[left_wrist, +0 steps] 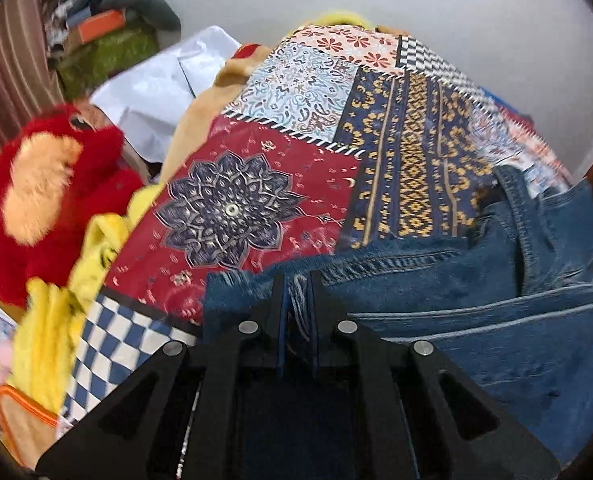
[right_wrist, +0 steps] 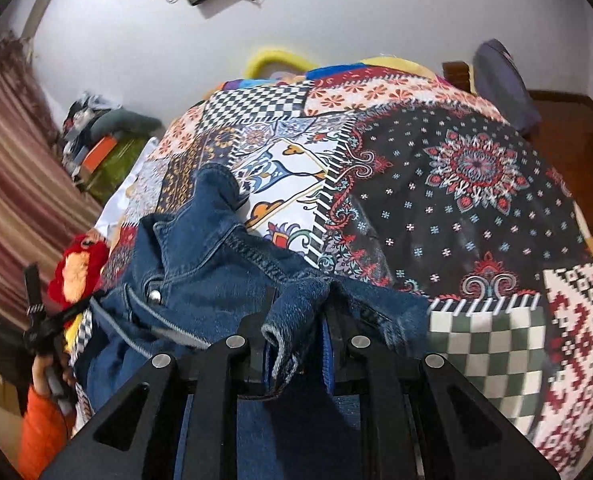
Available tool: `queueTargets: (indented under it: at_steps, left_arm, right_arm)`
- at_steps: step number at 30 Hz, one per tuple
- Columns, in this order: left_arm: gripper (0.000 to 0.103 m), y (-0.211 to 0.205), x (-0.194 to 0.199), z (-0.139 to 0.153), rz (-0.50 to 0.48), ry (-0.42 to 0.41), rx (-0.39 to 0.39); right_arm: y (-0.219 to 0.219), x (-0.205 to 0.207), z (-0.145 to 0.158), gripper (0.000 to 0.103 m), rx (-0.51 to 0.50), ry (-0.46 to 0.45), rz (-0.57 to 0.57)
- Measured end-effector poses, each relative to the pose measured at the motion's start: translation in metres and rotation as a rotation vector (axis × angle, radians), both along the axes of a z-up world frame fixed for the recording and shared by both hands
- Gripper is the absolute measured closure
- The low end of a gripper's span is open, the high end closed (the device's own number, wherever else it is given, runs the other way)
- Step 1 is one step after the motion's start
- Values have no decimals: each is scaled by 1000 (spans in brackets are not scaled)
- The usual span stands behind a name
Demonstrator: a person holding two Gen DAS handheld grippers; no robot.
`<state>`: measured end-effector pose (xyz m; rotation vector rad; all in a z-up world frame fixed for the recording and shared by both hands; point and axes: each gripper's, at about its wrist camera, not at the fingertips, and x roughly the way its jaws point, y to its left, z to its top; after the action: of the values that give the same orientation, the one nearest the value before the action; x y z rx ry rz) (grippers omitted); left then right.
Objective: Fold large clothes
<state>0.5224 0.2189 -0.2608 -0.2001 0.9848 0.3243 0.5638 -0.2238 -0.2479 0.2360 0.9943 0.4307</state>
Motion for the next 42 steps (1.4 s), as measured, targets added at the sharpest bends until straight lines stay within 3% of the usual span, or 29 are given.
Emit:
queueTargets:
  at_steps: [3,4,6,8,10,12,14,16,19,22,26,28,30,33,36,38,42]
  left_arm:
    - [94,10,3,-4,40,30,14]
    - [100,15,3,-6,69,50,32]
    - [100,27,1,-9,79,54,-13]
    - [100,33,-5,-3,75,42,-75]
    - [100,30,-11,7,51,25,-102]
    - [95,26,-21,23,21,0,-106]
    - [80,21,-30,40,-12,-24,-115]
    - [37,14,-36,50,-44,-32,-107]
    - [12,-4,-39,57,-125,-26,-71]
    - [4,-20,-30,42,-191,31,-36]
    - [5,-32,-8,1,-222,131,-54]
    - [26,-39,3,-17,-263,147,-65]
    - [33,-46,11,-32,-253,159,-91]
    - [40,-54,10,-32,-243,126,-21]
    - [71,-53,1,-28,-195,119,50]
    - [82,-44,-5,-24,-155,108,70]
    - [88,-31,-9,-16,-119,101,73]
  right_arm:
    - [-3,-8,12,89,-26,-23,23]
    - [-5,-11,16,89,-34,-24,26]
    - [-10,-15,23,89,-54,-25,10]
    - [-21,-18,30,89,-10,-21,-18]
    - [-27,-18,31,89,23,15,-47]
    - [-22,-16,26,89,-15,55,-56]
    - [-4,-11,20,89,-150,68,-34]
    - [8,-11,15,89,-218,56,-36]
    - [22,-10,9,89,-292,18,-44]
    - [30,-6,3,89,-339,17,-47]
    - [31,-5,-3,89,-347,-1,-32]
    - [25,-6,-4,89,-310,-13,-32]
    - [20,-5,-6,89,-284,-2,-21]
    - [6,-2,-1,89,-198,22,-18]
    - [-15,2,8,89,-52,68,-27]
    - [-25,1,14,89,30,81,-30]
    - [-27,-4,27,89,56,60,0]
